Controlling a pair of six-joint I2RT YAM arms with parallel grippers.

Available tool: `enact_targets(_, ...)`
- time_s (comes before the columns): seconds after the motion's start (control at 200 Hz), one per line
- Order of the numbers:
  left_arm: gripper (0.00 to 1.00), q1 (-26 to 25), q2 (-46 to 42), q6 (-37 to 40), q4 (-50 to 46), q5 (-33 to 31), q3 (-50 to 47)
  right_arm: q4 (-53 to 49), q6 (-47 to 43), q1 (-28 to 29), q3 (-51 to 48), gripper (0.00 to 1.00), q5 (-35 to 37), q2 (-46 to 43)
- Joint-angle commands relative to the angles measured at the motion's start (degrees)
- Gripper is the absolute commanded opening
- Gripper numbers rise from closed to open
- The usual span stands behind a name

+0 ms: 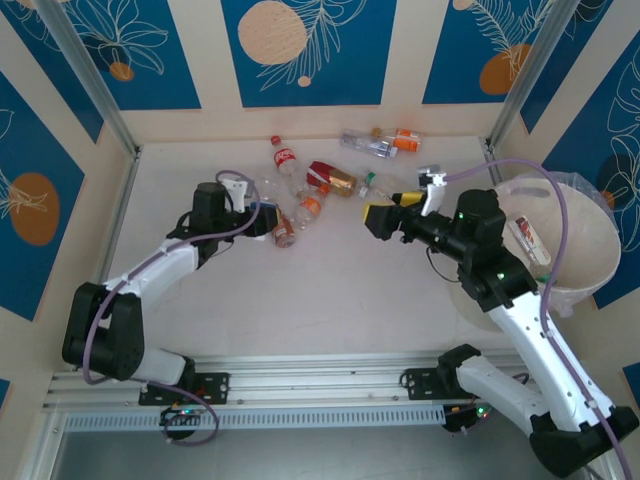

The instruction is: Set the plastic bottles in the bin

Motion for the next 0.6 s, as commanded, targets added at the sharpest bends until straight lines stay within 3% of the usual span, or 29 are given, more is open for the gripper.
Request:
enact_targets(0.0, 0.00, -1.95, -1.35, -2.28, 11.67, 13.89, -0.87, 4.00, 2.28, 2.19, 1.55, 0.99, 2.38, 2.31)
enact_targets(0.16, 0.00, -5.04, -1.46, -3.16, 15.00, 21.31, 1.22, 8.28, 2.98, 3.34, 2.51, 0.99, -5.86, 5.52)
enact_targets(0.46, 0.00, -9.75, -4.08, -2.51, 16.90, 25.26, 3.49, 9.57, 7.38, 4.06, 3.90, 0.99, -7.23, 9.01)
enact_targets(0.595, 0.00, -11.88, -4.71, -2.23, 17.09, 25.45, 4.99, 14.63, 10.16, 4.08, 2.07, 0.99, -7.19, 9.44)
